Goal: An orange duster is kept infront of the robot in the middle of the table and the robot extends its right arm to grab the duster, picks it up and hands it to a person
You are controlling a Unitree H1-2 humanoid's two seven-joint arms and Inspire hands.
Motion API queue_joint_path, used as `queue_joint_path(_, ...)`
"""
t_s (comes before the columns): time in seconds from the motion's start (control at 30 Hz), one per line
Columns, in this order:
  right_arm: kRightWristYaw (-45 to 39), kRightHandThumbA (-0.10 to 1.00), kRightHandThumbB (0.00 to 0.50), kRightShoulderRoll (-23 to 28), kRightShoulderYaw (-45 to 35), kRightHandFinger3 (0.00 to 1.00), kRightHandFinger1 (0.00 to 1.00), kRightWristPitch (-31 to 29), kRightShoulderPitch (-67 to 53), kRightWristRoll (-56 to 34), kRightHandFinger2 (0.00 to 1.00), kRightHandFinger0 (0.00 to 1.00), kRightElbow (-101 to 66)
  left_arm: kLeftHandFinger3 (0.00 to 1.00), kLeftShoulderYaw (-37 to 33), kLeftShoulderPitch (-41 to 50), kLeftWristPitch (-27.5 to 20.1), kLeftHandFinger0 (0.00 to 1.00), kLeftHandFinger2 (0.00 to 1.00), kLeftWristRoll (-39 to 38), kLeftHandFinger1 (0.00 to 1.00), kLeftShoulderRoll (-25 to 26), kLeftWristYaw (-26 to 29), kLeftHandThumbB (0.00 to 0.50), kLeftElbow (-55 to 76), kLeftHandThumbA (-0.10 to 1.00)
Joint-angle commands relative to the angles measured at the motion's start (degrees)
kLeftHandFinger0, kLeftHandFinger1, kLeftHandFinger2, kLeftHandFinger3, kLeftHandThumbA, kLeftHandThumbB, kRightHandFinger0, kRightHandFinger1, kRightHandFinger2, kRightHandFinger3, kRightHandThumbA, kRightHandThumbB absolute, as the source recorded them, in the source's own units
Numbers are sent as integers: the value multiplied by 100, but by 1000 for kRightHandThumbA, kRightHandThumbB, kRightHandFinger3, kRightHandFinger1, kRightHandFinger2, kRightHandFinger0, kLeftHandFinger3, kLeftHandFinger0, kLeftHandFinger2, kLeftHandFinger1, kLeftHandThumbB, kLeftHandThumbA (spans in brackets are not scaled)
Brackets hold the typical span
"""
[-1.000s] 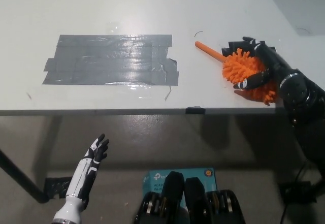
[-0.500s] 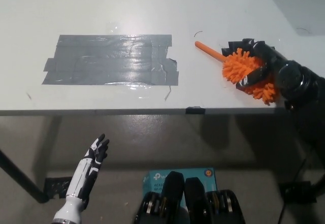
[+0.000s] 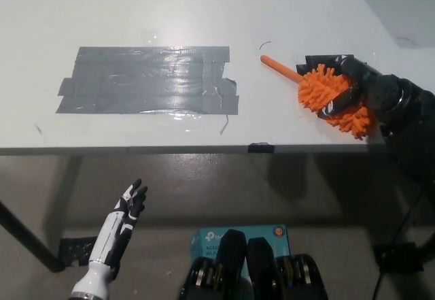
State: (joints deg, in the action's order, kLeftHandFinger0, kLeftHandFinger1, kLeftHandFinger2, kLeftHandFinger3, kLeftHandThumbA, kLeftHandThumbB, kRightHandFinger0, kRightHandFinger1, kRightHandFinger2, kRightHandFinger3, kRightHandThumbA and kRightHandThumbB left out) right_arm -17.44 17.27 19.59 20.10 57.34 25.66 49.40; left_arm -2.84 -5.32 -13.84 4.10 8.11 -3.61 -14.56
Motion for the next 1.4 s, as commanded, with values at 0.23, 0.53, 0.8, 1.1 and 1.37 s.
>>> queue_joint_path(0.23, -1425, 984, 382, -30, 211, 1000, 1000, -567, 527, -359, 1000, 1000, 844, 1000, 15, -161, -140, 1000, 1000, -8, 1000, 65, -48, 211, 203, 958)
queue_joint_path(0.53, -928, -98, 151, -21, 728, 711, 219, -317, 535, 258, 501, 0, 878, 1000, 23, -250, -122, 1000, 1000, -33, 1000, 98, -79, 215, 198, 956)
queue_joint_path(0.8, -650, -100, 167, 90, 684, 1000, 496, -225, 470, 209, 628, 90, 657, 1000, 28, -304, -114, 1000, 1000, -62, 1000, 102, -91, 214, 192, 944)
queue_joint_path(1.1, -479, -100, 142, 141, 399, 1000, 569, -282, 377, 0, 660, 127, 509, 1000, 48, -380, -77, 1000, 1000, -72, 1000, 107, -103, 211, 193, 942)
queue_joint_path(1.37, -243, -100, 222, 44, -1304, 590, 586, -665, 98, -1304, 875, 76, 530, 1000, 63, -431, -56, 1000, 1000, -85, 1000, 123, -121, 215, 159, 948)
